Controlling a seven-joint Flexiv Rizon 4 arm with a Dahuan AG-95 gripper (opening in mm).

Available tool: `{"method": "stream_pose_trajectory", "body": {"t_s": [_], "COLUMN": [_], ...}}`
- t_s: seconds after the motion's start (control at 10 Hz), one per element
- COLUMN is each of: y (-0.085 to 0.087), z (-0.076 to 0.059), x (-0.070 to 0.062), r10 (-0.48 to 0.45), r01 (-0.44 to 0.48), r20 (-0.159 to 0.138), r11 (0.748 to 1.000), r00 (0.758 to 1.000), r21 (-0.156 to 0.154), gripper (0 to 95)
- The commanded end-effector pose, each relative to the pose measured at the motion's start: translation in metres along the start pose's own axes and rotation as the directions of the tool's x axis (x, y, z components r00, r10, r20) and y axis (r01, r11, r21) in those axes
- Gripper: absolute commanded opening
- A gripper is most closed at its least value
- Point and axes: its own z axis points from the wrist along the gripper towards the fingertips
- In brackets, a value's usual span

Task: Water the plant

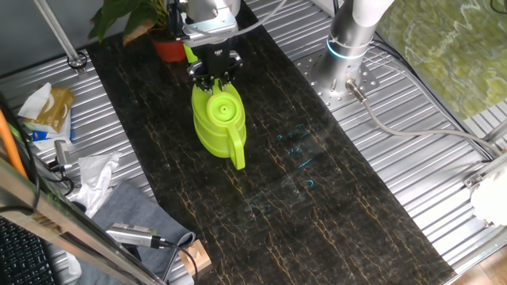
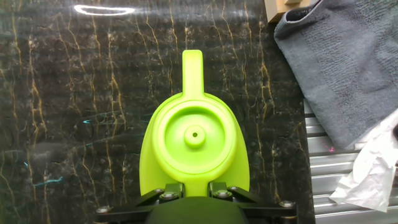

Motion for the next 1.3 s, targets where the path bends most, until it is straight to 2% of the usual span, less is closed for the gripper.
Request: {"method": "stream_pose_trajectory", "body": {"t_s": [0.1,0.5,0.8,1.1,1.3], "y": [-0.0001,-0.0001,-0.0004,-0.0002,0.0003], "z": [-0.0008,-0.0008,0.0012,0.0022,0.0007], "x": [0.0000,0.0000,-0.0047,-0.0059,-0.0021], "r10": [-0.002,0.013,0.047,0.003,-0.043], "r01": [0.002,-0.013,-0.047,-0.002,0.044], "r20": [0.001,0.012,-0.001,-0.005,-0.005], "r11": [1.000,1.000,0.999,1.000,0.999], "r00": [1.000,1.000,0.999,1.000,0.999], "r21": [0.000,-0.002,0.002,0.018,0.020], "gripper": [0.0,0.0,0.0,0.0,0.0]}}
